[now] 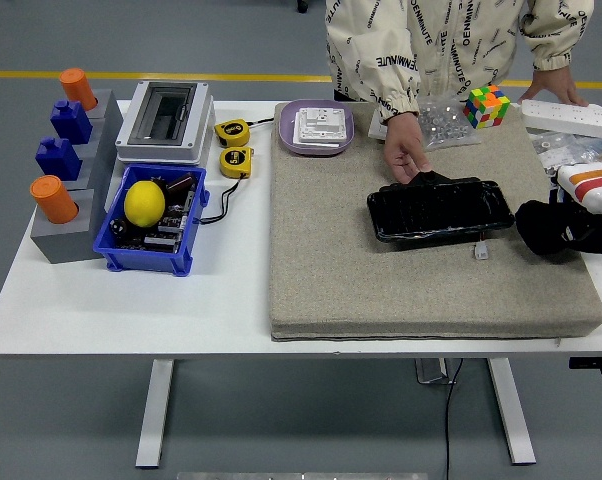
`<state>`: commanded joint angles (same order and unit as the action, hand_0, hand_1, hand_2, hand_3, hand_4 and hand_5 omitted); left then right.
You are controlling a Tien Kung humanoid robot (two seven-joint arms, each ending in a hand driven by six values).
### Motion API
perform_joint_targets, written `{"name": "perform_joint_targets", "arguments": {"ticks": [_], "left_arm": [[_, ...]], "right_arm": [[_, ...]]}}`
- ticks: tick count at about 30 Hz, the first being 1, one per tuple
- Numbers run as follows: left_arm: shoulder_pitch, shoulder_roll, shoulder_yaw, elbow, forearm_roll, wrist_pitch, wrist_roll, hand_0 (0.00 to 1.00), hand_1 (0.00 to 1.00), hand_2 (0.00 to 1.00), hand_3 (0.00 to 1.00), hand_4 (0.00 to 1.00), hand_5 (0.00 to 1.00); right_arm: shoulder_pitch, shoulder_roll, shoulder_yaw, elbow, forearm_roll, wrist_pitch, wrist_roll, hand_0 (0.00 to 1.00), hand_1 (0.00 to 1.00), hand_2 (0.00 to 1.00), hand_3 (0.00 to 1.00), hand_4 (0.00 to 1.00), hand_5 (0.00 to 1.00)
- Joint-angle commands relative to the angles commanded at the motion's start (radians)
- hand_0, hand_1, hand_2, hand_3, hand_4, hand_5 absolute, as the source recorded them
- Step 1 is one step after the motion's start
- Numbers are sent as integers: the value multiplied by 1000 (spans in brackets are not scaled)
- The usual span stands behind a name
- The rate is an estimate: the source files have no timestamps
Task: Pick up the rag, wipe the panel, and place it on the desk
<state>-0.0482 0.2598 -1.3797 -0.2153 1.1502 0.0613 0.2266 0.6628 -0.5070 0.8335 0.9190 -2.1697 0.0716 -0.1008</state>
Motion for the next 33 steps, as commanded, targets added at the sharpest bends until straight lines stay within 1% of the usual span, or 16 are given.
{"name": "perform_joint_targets", "arguments": {"ticks": [3, 4, 9, 10, 15, 16, 33], "left_arm": [[-3, 0, 0, -1, 0, 0, 0, 635, 658, 685, 572, 614, 508], [-4, 0, 0, -2, 0, 0, 0, 635, 657, 685, 572, 613, 509], [-6, 0, 0, -2, -1, 0, -1, 635, 657, 685, 572, 613, 509], [-6, 0, 1, -1, -1, 0, 0, 635, 658, 685, 572, 614, 508], [-7, 0, -1, -1, 0, 0, 0, 635, 658, 685, 572, 614, 508], [-7, 0, -1, -1, 0, 0, 0, 635, 658, 685, 572, 613, 509], [-6, -2, -8, 0, 1, 0, -1, 635, 658, 685, 573, 613, 509]], "right_arm": [[3, 1, 3, 3, 11, 24, -2, 459, 486, 551, 529, 998, 467], [4, 1, 5, 4, 13, 31, -3, 544, 550, 646, 580, 998, 525], [7, 0, 11, 9, 16, 50, -3, 544, 550, 646, 580, 998, 525], [8, -1, 12, 10, 16, 51, -2, 592, 587, 681, 628, 998, 550], [12, -5, 19, 21, 15, 64, -2, 592, 587, 681, 628, 998, 550], [12, -7, 20, 23, 15, 68, -3, 632, 620, 715, 717, 998, 566], [31, -27, 34, 55, 6, 93, -10, 648, 627, 722, 722, 998, 586]]}}
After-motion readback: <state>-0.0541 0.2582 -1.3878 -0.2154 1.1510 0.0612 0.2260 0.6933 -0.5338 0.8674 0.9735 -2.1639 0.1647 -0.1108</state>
